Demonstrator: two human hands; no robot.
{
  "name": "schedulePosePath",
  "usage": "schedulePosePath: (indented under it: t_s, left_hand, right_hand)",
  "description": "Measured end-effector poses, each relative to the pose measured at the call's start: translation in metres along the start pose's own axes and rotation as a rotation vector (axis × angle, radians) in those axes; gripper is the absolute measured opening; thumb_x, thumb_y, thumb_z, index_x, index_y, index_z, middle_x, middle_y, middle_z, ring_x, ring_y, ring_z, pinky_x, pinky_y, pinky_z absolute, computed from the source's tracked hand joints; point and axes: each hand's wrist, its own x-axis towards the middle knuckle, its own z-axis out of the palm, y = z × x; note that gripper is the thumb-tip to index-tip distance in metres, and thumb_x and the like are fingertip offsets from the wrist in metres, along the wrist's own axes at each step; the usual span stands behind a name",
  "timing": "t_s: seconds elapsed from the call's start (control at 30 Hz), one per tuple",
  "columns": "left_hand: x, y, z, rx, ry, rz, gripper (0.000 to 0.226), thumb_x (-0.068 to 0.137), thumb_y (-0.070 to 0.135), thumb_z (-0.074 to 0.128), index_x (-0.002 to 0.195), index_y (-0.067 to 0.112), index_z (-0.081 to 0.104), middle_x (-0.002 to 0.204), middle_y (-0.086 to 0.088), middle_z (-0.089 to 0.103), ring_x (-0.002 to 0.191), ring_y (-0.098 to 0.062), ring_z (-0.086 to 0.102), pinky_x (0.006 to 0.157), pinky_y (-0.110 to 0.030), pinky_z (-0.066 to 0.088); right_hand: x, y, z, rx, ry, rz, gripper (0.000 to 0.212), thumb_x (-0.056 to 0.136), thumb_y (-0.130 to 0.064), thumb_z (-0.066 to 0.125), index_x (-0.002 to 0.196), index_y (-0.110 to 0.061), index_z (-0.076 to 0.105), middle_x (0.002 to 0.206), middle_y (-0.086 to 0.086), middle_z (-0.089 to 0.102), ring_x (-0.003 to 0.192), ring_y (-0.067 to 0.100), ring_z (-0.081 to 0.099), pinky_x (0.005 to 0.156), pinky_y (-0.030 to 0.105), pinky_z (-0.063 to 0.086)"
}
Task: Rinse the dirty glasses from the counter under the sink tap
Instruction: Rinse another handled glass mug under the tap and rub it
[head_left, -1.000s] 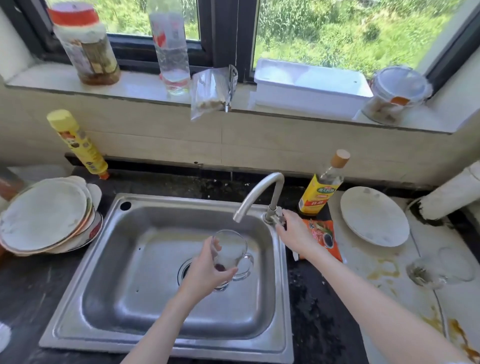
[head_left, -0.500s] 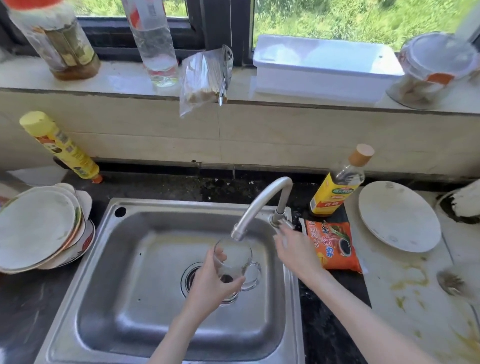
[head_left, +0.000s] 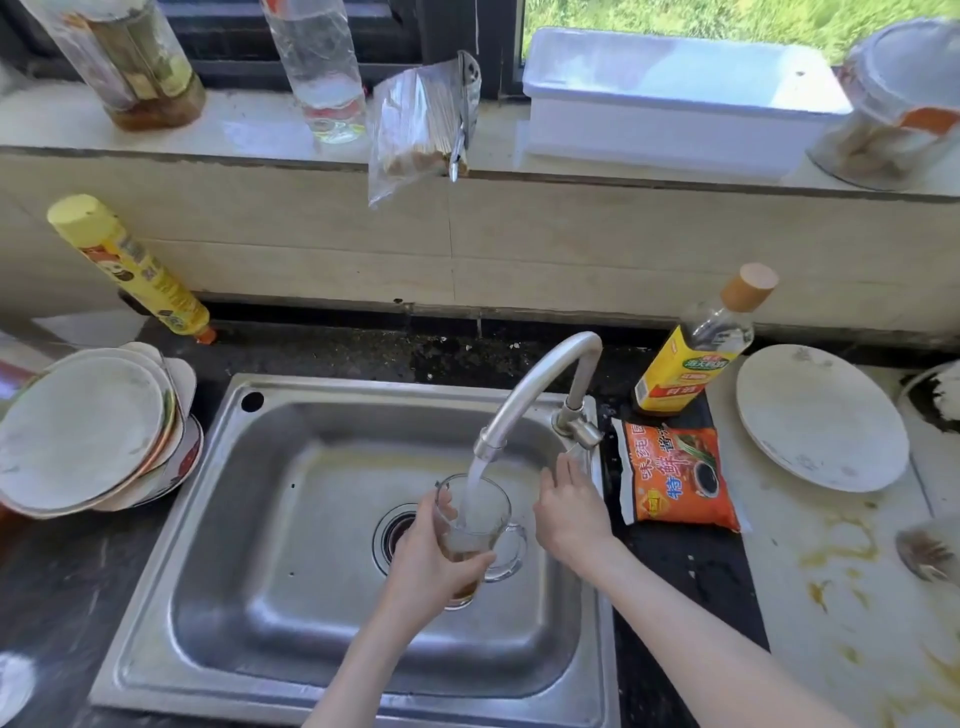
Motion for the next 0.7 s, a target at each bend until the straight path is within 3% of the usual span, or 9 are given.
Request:
schedulePosePath:
  t_s: [0.1,0.2,0.27,0.33,0.4,0.53,0.7]
  left_hand:
    - [-0.003,-0.002,0.000,-0.026,-0.023,-0.027,0.073,0.058,0.033,0.084,0.117,0.028,0.042,0.104,0.010,0.057,0.097,-0.007,0.055,0.085,-0.026,0.044]
    - [-0.004,-0.002,0.001,-0.066,-0.039,-0.043,0.074,0.049,0.045,0.078,0.112,0.030,0.043,0.099,0.008,0.060,0.088,0.002,0.058,0.081,-0.022,0.046]
    - [-0.005,-0.002,0.001,-0.099,-0.054,-0.049,0.070,0.047,0.044,0.077,0.108,0.031,0.045,0.095,0.005,0.060,0.077,0.006,0.057,0.075,-0.018,0.045]
    - [-0.005,-0.003,0.001,-0.115,-0.048,-0.044,0.065,0.046,0.048,0.075,0.102,0.033,0.046,0.091,0.005,0.060,0.073,0.004,0.057,0.075,-0.021,0.047]
    - [-0.006,-0.003,0.001,-0.102,-0.049,-0.028,0.062,0.046,0.049,0.074,0.100,0.035,0.047,0.089,0.008,0.061,0.078,-0.002,0.058,0.077,-0.024,0.049]
    - [-0.005,-0.003,0.001,-0.127,-0.061,-0.019,0.062,0.049,0.039,0.078,0.104,0.033,0.048,0.091,0.015,0.063,0.085,0.002,0.060,0.081,-0.024,0.049]
    - [-0.001,-0.005,-0.001,-0.160,-0.064,-0.020,0.076,0.045,0.044,0.077,0.114,0.028,0.048,0.100,0.009,0.063,0.091,0.001,0.060,0.086,-0.027,0.050]
  right_hand:
    - [-0.013,0.004,-0.006,0.324,-0.036,-0.022,0.049,0.099,-0.026,0.036,0.143,-0.006,0.029,0.155,0.016,0.015,0.144,0.027,0.009,0.116,0.034,0.009]
    - [-0.035,0.000,-0.011,0.787,-0.156,0.004,0.044,0.102,-0.033,0.032,0.142,-0.016,0.037,0.151,0.004,0.033,0.140,0.018,0.028,0.113,0.030,0.020]
    - [-0.049,-0.006,-0.012,1.116,-0.293,0.015,0.040,0.101,-0.039,0.031,0.134,-0.024,0.047,0.135,-0.004,0.053,0.126,0.010,0.046,0.108,0.026,0.029]
    - [-0.059,-0.011,-0.011,1.350,-0.384,0.049,0.028,0.099,-0.042,0.032,0.114,-0.035,0.054,0.112,-0.012,0.063,0.112,0.007,0.055,0.101,0.022,0.037]
    - [-0.062,-0.013,-0.008,1.426,-0.379,0.074,0.020,0.098,-0.040,0.036,0.103,-0.036,0.055,0.106,-0.013,0.063,0.107,0.008,0.058,0.093,0.018,0.043]
    - [-0.063,-0.014,-0.004,1.441,-0.321,0.064,0.022,0.098,-0.033,0.041,0.112,-0.027,0.057,0.116,-0.005,0.064,0.105,0.004,0.061,0.080,0.011,0.047]
    - [-0.060,-0.014,-0.007,1.456,-0.288,0.047,0.030,0.098,-0.030,0.043,0.121,-0.017,0.057,0.112,-0.005,0.064,0.101,0.005,0.063,0.083,0.014,0.049]
